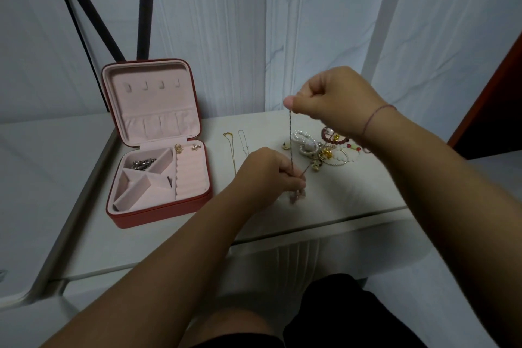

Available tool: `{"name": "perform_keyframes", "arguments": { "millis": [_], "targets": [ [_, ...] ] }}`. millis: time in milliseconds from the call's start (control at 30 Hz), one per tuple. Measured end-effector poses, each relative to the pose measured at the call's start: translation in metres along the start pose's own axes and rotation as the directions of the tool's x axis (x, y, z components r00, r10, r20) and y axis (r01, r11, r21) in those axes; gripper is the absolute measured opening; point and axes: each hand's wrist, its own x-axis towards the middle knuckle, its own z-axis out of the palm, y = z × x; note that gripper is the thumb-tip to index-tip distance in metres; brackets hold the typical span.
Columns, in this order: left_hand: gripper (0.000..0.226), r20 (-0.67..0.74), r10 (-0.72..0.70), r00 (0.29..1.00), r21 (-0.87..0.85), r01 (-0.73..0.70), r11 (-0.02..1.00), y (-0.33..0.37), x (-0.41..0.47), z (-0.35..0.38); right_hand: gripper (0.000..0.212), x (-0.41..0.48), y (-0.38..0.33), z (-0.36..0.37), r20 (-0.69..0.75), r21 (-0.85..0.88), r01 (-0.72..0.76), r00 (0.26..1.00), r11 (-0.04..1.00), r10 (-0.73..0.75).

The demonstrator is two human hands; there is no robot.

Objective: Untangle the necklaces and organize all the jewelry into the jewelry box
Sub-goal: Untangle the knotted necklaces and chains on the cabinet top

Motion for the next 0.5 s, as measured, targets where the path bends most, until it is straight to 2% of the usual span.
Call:
{"name": "perform_keyframes", "arguments": {
  "millis": [133, 200, 267, 333, 400, 500],
  "targets": [
    [0.016, -0.042, 0.029, 0.999, -0.069, -0.032, 0.997, -0.003, -0.002, -0.003, 0.03, 0.009, -0.003, -0.007, 0.099, -0.4, 0.12, 0.991, 0.909, -0.088],
    [0.016, -0.044, 0.026, 0.999, -0.079, -0.03, 0.996, -0.001, -0.001, -0.005, 0.026, 0.008, -0.002, -0.004, 0.14, -0.49, 0.157, 0.985, 0.857, -0.101],
    [0.014, -0.035, -0.011, 0.999, -0.118, 0.007, 0.993, -0.001, -0.002, -0.008, 0.03, 0.007, 0.0, -0.005, 0.117, -0.471, 0.16, 0.986, 0.867, -0.118],
    [0.012, 0.011, -0.08, 0.997, -0.259, 0.08, 0.963, -0.001, -0.006, -0.011, 0.035, 0.006, 0.009, -0.009, 0.036, -0.408, 0.109, 0.994, 0.907, -0.103],
    [0.017, 0.083, -0.137, 0.987, -0.421, 0.159, 0.893, 0.001, -0.011, -0.013, 0.036, 0.004, 0.02, -0.011, -0.037, -0.326, 0.042, 0.998, 0.944, -0.057],
    [0.025, 0.145, -0.212, 0.967, -0.619, 0.255, 0.743, 0.008, -0.014, -0.014, 0.034, -0.003, 0.038, -0.004, -0.051, -0.214, -0.042, 0.998, 0.976, 0.032]
  ]
}}
